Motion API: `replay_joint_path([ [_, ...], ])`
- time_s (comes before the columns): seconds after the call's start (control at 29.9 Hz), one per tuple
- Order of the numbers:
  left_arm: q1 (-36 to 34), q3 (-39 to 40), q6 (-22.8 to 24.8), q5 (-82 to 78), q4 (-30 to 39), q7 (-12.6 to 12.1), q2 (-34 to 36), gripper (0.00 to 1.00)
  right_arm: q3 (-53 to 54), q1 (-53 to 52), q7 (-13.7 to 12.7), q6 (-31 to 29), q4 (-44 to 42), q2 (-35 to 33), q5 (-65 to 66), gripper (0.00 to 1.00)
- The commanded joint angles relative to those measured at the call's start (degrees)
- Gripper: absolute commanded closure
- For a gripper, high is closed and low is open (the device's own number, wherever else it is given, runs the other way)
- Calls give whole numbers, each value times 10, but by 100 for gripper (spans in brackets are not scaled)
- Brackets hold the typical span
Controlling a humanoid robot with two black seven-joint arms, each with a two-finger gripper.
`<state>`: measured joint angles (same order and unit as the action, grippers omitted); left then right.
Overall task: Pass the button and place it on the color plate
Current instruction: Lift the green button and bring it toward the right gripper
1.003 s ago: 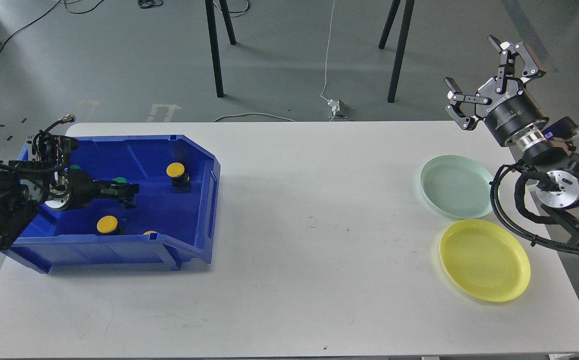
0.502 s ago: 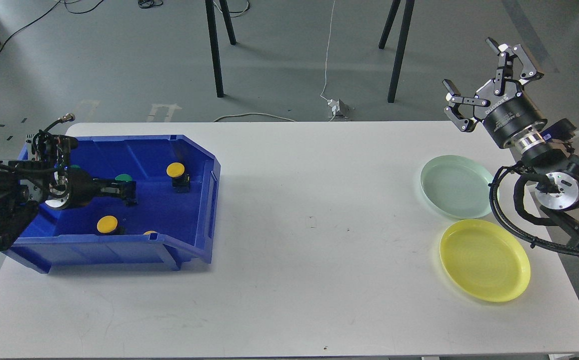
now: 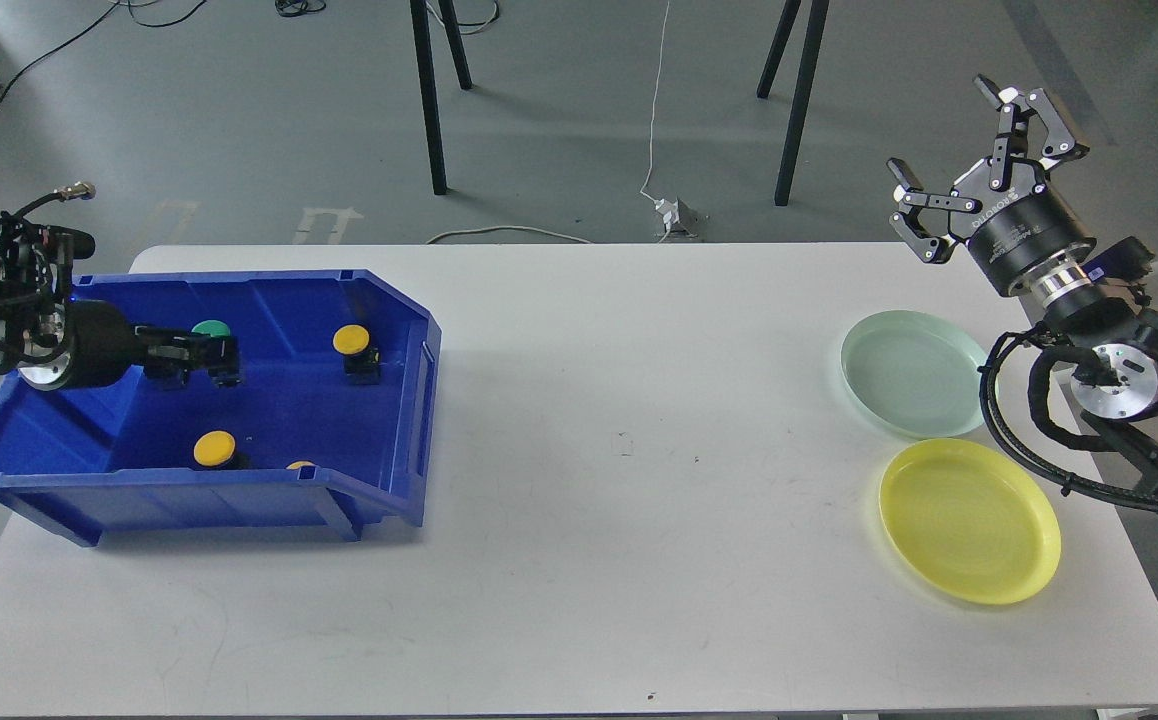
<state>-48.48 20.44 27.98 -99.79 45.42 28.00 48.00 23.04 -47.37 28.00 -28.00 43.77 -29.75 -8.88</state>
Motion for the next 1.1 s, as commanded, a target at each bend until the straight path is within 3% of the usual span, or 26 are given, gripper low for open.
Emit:
replay_joint_path([
  [0.0,1,0,0,49,91,0,70,83,2,0,0,0,0,0,0,1],
  [0.2,-1,31,0,197,248,0,173,83,14,-1,0,0,0,0,1,1],
  [0.37,-1,122,0,371,317,0,191,83,13,-25,0,0,5,13,59,1],
  [0.47,-1,167,0,485,327,0,144,83,14,-47,0,0,43,25,132,1],
  [0.6,-6,167,0,582,315,0,47,82,17,-56,0,0,124,26,193,1],
  [0.77,0,150,0,590,267,0,-80,82,15,-66,0,0,191,35,222,1],
  [1.07,1,131,0,592,241,0,-143,82,5,-91,0,0,199,82,225,2],
])
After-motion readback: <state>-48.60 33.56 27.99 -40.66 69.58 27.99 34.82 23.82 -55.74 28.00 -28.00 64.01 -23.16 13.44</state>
